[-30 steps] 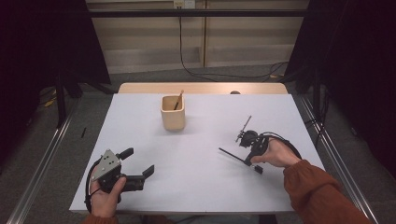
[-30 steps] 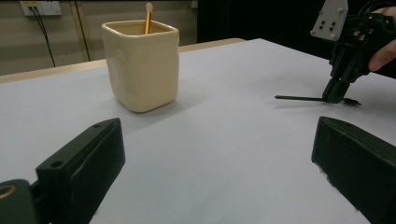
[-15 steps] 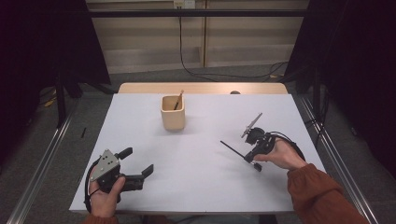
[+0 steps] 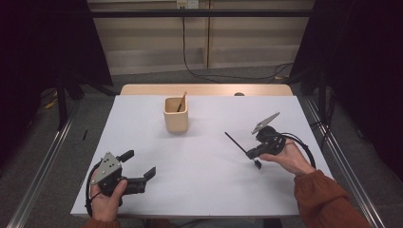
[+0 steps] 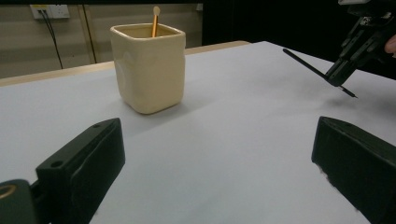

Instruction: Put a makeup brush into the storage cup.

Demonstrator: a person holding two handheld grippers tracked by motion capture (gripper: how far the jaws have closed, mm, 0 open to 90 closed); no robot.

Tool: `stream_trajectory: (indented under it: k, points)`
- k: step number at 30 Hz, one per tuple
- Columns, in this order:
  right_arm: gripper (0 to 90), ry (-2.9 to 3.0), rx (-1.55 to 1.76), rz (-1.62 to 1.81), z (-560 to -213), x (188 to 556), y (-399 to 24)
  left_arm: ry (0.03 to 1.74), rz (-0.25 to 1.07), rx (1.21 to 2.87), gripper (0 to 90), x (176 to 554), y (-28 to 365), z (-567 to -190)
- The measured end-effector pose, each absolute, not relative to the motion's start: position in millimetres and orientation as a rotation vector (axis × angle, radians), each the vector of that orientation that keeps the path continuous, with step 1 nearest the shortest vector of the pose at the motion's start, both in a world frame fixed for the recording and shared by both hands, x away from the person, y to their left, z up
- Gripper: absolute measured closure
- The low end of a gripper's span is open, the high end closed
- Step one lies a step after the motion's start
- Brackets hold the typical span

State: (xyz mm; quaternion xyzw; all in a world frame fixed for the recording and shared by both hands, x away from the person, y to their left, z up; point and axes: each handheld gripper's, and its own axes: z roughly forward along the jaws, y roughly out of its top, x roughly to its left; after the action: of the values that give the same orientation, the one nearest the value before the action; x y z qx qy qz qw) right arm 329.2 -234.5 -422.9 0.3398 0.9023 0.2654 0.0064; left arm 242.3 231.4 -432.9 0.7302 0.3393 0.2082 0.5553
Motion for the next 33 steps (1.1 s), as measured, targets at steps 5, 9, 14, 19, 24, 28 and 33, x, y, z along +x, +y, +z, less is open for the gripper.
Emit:
stream_trajectory:
  k: [5,9,14,19,24,28,33]
  points:
    - [86.2,2.764,1.062,0.975,-422.3,328.4,-239.8,0.800,0.494,1.726,2.6,242.4,231.7,-432.9]
    - [86.2,2.685,1.065,1.115,-420.2,327.1,-246.3,0.802,0.492,1.725,2.6,242.3,231.2,-433.0]
    - [86.2,2.590,1.040,1.236,-416.1,325.6,-251.0,0.803,0.493,1.725,2.6,242.4,231.0,-433.1]
    - [86.2,2.510,1.011,1.353,-412.5,323.6,-252.9,0.803,0.493,1.724,2.6,242.4,231.3,-433.2]
    - [86.1,2.446,1.021,1.429,-411.9,322.2,-253.5,0.806,0.493,1.723,2.6,242.4,231.4,-433.3]
    - [86.1,2.393,1.016,1.481,-412.1,321.0,-254.8,0.803,0.491,1.724,2.6,242.3,231.3,-433.2]
    - [86.1,2.311,0.981,1.567,-406.2,317.2,-257.0,0.804,0.491,1.724,2.6,242.3,231.5,-433.1]
